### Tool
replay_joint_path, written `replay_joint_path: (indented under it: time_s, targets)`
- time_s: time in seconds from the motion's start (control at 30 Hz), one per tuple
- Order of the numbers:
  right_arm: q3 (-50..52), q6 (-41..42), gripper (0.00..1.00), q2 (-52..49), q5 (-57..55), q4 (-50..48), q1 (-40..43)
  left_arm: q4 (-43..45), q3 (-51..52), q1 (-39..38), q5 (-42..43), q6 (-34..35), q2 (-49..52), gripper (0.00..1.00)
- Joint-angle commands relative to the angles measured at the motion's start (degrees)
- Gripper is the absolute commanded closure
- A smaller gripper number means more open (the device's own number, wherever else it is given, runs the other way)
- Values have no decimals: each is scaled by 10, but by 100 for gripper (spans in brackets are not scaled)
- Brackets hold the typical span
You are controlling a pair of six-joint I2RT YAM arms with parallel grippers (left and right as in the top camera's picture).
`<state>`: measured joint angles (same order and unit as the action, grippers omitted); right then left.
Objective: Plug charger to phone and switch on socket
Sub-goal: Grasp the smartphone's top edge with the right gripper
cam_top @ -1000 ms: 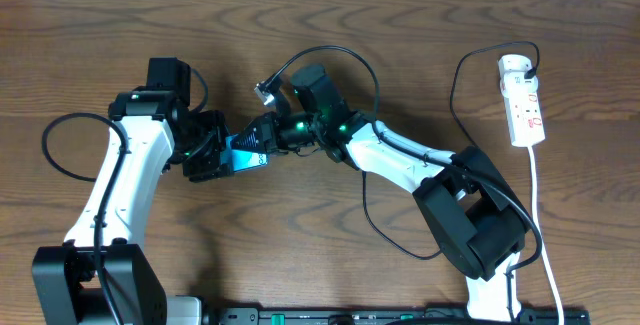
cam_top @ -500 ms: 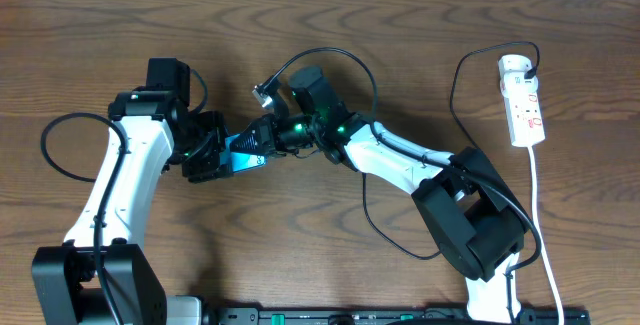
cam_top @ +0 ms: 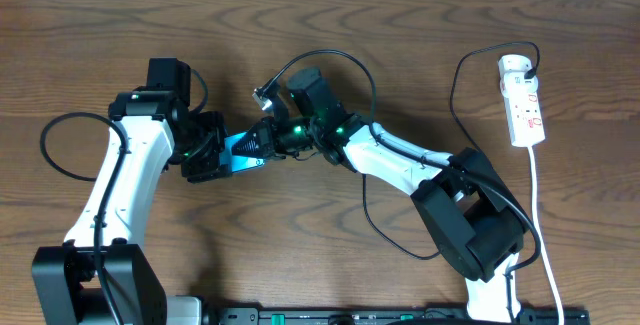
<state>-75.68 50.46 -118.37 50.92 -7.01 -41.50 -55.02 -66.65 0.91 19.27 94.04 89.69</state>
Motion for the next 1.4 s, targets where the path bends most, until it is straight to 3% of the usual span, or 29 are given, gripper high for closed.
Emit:
replay_joint_path:
  time_s: [0.0,0.13,0.53,0.77,0.83,1.03,1.2,1.37]
  targets:
    - [-5,-13,88,5,0,3,-7,0,-1,-1,-5,-12,0,93]
    - [-5,-13,99,5,0,3,-7,0,-1,-1,-5,-14,0,93]
    - [-5,-15,99,5,0,4,-7,1,-1,-1,-5,-17,0,92]
    - [-5,-19,99,5,0,4,-5,1,-1,-1,-9,-17,0,60]
    - [-5,-19,99,5,0,4,-5,1,-1,-1,-9,-17,0,43]
    - [-5,-19,99,5,0,4,-5,3,-1,-1,-9,-16,0,14]
    - [-5,-19,99,5,0,4,-5,3,-1,-1,-10,-16,0,6]
    - [-5,-23,99,5,0,6,-5,3,-1,-1,-20,-17,0,6]
